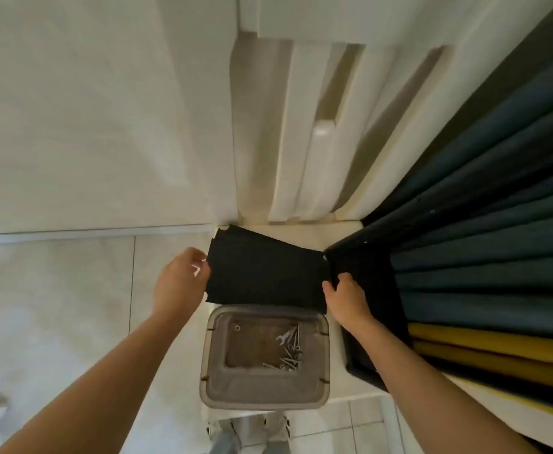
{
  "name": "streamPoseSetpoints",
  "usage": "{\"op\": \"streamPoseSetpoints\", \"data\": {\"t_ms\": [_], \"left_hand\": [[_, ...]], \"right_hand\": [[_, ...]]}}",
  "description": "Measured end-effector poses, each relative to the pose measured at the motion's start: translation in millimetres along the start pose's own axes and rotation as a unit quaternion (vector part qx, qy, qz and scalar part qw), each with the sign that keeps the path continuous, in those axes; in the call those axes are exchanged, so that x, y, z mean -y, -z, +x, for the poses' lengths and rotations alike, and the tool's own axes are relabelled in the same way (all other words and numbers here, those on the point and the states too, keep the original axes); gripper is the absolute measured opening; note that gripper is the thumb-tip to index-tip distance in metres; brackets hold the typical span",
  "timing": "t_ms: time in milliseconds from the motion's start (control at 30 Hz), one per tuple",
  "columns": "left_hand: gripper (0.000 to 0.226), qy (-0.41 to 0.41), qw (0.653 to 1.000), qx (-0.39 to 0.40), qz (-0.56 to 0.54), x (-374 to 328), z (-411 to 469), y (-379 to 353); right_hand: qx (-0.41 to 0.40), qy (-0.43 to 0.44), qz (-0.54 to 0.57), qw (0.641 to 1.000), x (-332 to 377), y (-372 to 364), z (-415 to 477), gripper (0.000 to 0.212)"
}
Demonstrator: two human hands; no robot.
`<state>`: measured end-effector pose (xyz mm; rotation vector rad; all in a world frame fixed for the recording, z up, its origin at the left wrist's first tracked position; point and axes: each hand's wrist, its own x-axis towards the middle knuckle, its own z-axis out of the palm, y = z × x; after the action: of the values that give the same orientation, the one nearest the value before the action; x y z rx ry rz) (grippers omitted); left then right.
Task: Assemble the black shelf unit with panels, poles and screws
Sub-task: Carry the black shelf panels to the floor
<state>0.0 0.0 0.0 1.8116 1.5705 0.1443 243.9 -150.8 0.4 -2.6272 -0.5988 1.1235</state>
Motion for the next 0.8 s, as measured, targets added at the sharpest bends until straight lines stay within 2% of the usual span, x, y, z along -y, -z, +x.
{"op": "streamPoseSetpoints", "data": {"t_ms": [133, 233, 433, 600, 800], "left_hand": [[0.035, 0.071, 0.997, 0.029, -0.019, 15.2, 34.7, -29.6], [0.05, 0.108, 0.992, 0.056, -0.033, 25.2, 51.6, -48.2], [0.061, 0.177, 0.974, 0.112, -0.086, 37.2, 70.6, -74.6], [0.053, 0.193, 0.961, 0.132, -0.151, 43.3, 76.4, -89.3], [0.047, 0.189, 0.953, 0.11, -0.21, 53.0, 76.8, -92.0]], "right_hand": [[0.011, -0.073, 0.031, 0.997, -13.9, -19.5, 31.5, 0.05], [0.03, -0.089, 0.049, 0.994, -19.2, -33.9, 47.6, 0.053], [0.049, -0.136, 0.099, 0.984, -16.1, -50.0, 72.0, 0.056], [0.041, -0.181, 0.13, 0.974, -13.3, -59.5, 83.3, 0.059], [0.04, -0.214, 0.178, 0.96, -4.0, -63.9, 84.9, 0.068]]}}
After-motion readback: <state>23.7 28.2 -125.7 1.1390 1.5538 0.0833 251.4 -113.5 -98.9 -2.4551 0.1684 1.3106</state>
